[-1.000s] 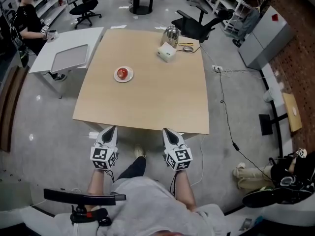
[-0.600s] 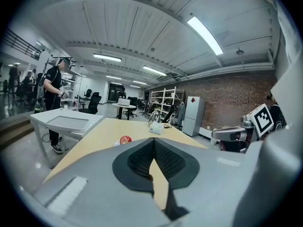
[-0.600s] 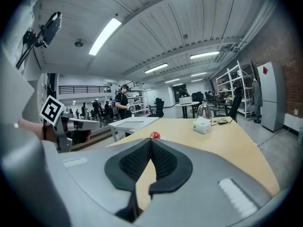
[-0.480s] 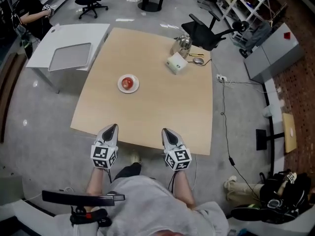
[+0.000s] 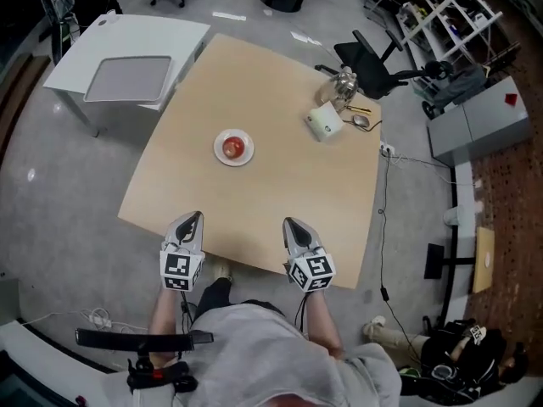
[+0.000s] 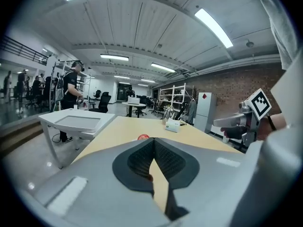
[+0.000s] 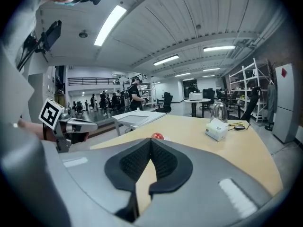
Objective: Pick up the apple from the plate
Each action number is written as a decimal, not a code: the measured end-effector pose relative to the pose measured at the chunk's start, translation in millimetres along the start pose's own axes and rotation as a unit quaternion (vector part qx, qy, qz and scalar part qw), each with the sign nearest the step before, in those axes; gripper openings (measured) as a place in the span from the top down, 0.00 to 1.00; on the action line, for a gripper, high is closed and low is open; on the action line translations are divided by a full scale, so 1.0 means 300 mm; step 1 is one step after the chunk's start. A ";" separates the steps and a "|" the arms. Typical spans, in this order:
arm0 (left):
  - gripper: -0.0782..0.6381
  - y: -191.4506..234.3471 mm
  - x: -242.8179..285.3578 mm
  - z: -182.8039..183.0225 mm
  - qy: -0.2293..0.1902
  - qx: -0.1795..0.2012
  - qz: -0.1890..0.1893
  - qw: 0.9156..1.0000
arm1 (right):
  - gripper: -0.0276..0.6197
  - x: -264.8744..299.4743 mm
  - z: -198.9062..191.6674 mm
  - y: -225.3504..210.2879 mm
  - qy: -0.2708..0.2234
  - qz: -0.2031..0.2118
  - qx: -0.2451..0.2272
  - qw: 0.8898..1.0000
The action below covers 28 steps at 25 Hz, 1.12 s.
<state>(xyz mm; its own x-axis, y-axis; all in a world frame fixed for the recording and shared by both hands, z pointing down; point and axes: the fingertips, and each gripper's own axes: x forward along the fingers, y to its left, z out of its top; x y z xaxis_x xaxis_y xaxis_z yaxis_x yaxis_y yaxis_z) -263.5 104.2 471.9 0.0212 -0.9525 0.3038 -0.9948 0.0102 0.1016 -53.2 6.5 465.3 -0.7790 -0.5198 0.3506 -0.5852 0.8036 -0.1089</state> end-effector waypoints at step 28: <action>0.86 0.230 0.205 -0.254 0.001 -0.064 0.116 0.991 | 0.89 0.755 -0.013 -0.118 0.022 0.108 -0.041 0.993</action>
<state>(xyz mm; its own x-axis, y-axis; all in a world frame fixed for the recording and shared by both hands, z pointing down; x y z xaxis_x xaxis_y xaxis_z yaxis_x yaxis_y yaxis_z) -323.1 69.5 569.8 -0.2068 -0.9196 0.3339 -0.9522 0.2676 0.1473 -207.9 -138.4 552.3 -0.8728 -0.3214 0.3672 -0.3837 0.9169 -0.1096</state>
